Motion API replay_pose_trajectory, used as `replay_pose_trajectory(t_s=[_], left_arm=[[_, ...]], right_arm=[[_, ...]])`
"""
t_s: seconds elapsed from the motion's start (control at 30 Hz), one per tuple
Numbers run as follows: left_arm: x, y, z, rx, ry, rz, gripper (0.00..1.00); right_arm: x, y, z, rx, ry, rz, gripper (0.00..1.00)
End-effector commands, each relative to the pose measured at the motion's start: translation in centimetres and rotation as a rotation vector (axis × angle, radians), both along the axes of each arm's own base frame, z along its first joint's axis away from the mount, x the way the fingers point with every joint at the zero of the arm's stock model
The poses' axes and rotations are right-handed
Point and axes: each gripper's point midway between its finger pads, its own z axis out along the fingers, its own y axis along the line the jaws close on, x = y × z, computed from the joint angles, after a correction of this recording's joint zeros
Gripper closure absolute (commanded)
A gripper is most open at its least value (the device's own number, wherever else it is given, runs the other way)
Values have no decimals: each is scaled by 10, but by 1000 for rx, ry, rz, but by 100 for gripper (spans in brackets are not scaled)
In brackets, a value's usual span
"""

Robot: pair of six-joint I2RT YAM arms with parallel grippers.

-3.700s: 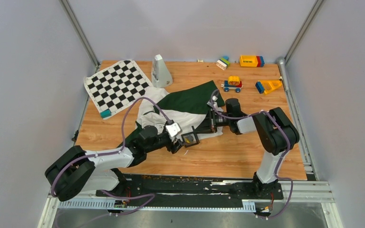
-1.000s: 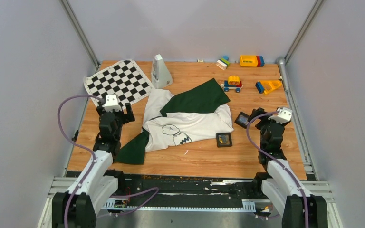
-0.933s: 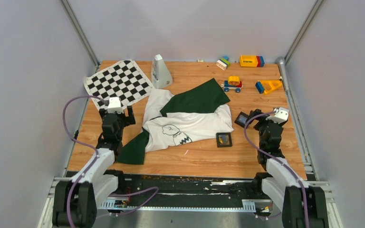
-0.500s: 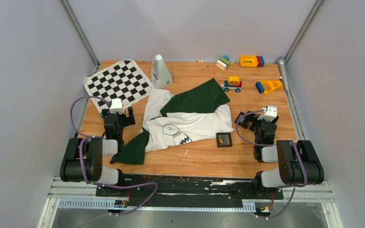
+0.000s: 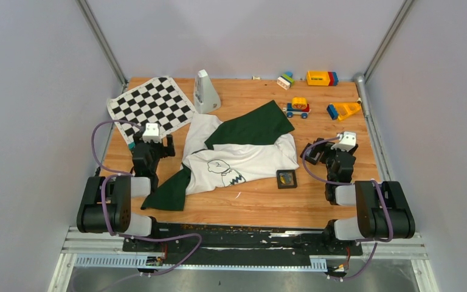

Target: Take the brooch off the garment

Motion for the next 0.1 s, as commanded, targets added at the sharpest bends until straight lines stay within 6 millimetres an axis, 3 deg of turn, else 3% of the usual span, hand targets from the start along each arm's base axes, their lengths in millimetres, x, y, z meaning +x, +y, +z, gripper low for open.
replay_pose_trajectory(t_s=[0.0, 0.07], left_arm=[[12, 1, 23, 23, -78, -10, 0], [11, 1, 23, 21, -79, -9, 0]], right_arm=[[8, 0, 22, -2, -70, 9, 0], [8, 0, 22, -1, -70, 9, 0]])
